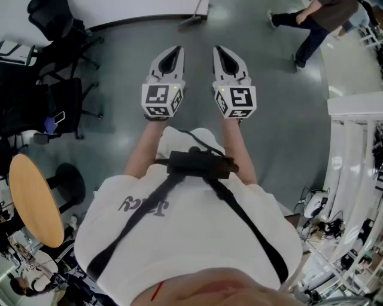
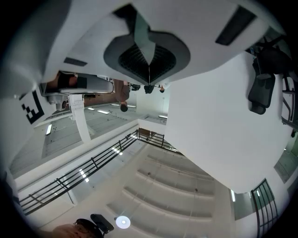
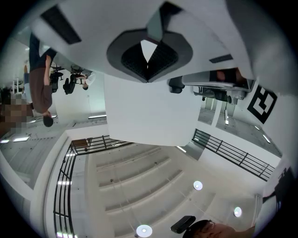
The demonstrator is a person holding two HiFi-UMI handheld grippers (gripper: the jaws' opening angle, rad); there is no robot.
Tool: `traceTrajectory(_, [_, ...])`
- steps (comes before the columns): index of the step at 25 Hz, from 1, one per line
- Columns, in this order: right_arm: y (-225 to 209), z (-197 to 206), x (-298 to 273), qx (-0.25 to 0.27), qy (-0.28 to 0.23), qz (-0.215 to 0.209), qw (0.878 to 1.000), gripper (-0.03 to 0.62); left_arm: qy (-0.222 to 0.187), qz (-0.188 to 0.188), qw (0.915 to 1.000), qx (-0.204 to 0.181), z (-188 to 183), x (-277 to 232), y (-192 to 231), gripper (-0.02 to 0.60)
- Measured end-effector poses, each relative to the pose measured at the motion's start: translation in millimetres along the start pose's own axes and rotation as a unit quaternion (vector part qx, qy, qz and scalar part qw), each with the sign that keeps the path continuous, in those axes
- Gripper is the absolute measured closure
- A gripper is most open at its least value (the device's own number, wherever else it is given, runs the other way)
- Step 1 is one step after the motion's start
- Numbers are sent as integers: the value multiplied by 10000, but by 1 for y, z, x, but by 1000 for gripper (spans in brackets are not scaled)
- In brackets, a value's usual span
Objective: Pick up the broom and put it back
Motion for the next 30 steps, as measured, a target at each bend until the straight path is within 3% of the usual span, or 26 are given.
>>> traceTrajectory(4, [-11, 5, 20, -94, 23, -16, 10000, 588, -12, -11, 10000, 15, 5, 6, -27, 569])
traceTrajectory(11, [-13, 28, 21, -419, 154, -50, 9990, 588, 327, -492, 9982, -67, 26, 17, -16, 569])
traceTrajectory(17, [-9, 46, -6, -436, 412, -260, 9979, 588, 316, 51, 9981, 521, 31, -2, -10, 569])
traceTrajectory(22, [-23, 53, -58, -436, 475, -243, 9976, 588, 330, 182, 9979, 526, 38, -51, 18, 569])
traceTrajectory(27, [-39, 45, -129, -316, 402, -227, 9984, 588, 159, 138, 9982, 566, 24, -112, 79, 569])
traceTrajectory(30, [-41, 45, -171, -328, 375, -175, 9986, 588, 115, 355, 9971, 661, 16, -143, 111, 569])
Point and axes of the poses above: the fingertips, and each gripper's own axes: x backward along the fingers, y to its left, z out of its underside, the point moved 1 cm from there along x, backward along the fingers, and after that the axes turned 1 degree about -x, right-handed, at the moved point
